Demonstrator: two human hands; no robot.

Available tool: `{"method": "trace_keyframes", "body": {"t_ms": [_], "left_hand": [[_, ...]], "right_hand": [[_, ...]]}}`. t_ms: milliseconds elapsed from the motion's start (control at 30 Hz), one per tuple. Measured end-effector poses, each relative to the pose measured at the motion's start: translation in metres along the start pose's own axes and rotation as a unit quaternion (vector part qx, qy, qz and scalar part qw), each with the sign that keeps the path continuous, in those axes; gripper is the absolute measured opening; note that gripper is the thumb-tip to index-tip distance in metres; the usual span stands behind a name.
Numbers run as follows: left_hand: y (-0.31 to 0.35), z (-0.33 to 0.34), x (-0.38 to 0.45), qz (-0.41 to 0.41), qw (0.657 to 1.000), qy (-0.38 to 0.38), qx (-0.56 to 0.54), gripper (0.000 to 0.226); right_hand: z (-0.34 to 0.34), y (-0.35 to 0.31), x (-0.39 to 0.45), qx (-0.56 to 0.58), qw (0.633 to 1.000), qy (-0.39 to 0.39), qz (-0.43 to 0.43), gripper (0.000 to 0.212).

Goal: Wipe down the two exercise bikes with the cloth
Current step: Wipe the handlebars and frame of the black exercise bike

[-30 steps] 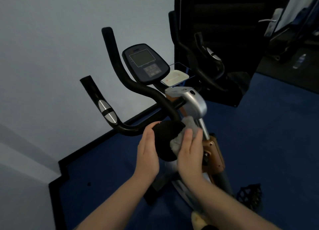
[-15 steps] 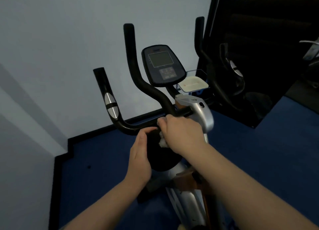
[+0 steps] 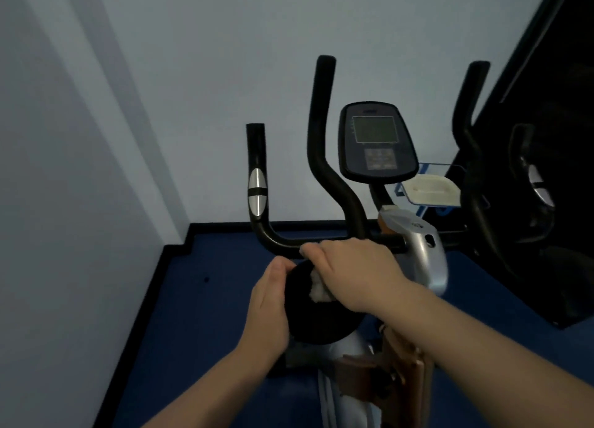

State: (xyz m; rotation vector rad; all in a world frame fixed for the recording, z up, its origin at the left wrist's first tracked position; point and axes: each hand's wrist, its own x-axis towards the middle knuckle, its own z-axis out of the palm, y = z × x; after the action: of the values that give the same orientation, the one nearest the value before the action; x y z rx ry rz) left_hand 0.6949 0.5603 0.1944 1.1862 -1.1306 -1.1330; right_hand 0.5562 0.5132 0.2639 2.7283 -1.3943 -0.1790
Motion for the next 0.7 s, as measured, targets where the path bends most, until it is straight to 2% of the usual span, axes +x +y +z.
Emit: {"method": "trace_keyframes", "body": {"t_ms": [133, 267, 333, 500, 600, 700], "left_hand": [[0.003, -0.001, -0.006, 0.004, 0.999, 0.039, 0.034, 0.054], [0.004, -0.001, -0.015, 0.003, 0.995, 0.079, 0.067, 0.058], [0.004, -0.002, -0.018, 0.013, 0.993, 0.076, 0.087, 0.057], [0.005, -0.004, -0.018, 0.011, 0.992, 0.074, 0.097, 0.051], [0.004, -0.005, -0.017, 0.015, 0.992, 0.066, 0.109, 0.056], [0.007, -0.009, -0.013, 0.053, 0.991, 0.027, 0.121, 0.051]], "right_hand": [[-0.011, -0.003, 0.034, -0.018, 0.999, -0.029, -0.04, 0.04], [0.003, -0.005, 0.013, 0.005, 0.996, 0.057, -0.072, 0.039], [0.008, 0.003, 0.003, 0.036, 0.995, 0.074, -0.063, 0.037], [-0.004, -0.002, 0.031, -0.006, 0.996, 0.006, -0.085, 0.039], [0.002, -0.001, 0.014, 0.004, 0.997, 0.05, -0.063, 0.037], [0.011, 0.003, -0.017, 0.049, 0.995, 0.082, -0.01, 0.036]]}}
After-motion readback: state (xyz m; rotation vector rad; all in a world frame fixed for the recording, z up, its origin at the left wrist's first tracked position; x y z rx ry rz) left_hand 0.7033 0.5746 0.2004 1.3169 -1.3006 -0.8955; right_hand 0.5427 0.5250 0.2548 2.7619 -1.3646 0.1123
